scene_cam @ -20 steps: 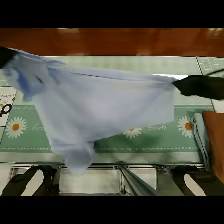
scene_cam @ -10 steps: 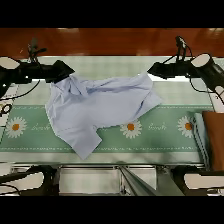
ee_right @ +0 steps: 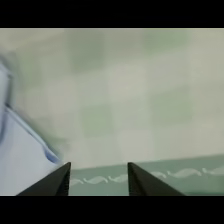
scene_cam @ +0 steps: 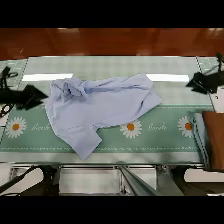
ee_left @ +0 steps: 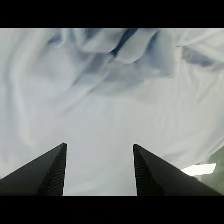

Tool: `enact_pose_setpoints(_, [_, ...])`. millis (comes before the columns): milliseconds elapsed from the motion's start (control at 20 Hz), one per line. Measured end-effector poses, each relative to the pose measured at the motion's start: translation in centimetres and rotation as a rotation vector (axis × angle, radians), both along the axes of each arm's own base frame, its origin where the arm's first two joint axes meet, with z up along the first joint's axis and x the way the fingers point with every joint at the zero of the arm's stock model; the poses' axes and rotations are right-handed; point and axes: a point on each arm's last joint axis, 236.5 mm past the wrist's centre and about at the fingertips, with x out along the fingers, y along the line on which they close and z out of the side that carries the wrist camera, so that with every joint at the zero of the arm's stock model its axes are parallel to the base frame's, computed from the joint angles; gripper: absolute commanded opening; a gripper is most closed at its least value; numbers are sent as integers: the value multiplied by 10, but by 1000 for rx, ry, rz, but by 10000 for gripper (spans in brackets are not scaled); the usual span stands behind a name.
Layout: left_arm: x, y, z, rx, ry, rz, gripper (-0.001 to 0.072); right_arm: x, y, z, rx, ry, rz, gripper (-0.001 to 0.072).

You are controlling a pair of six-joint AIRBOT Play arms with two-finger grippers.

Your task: Fold the shirts.

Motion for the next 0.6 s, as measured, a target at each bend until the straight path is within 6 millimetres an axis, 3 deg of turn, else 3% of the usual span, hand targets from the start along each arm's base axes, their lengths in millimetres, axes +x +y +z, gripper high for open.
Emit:
enact_pose_setpoints(100, [-37, 8, -24, -26, 62, 96, 509, -36, 1, -18, 74, 43, -58, 407])
enact_pose_setpoints(300, [-97, -10, -73, -117, 218, 192, 509, -69, 36, -38, 235, 2, -102, 407])
enact_pose_setpoints(450, [-113, -18, -88, -141, 263, 227, 509, -80, 54, -41, 307, -15, -91, 407])
enact_pose_setpoints(600, [-117, -20, -96, -139, 273, 241, 509, -84, 63, -40, 342, -24, -79, 407])
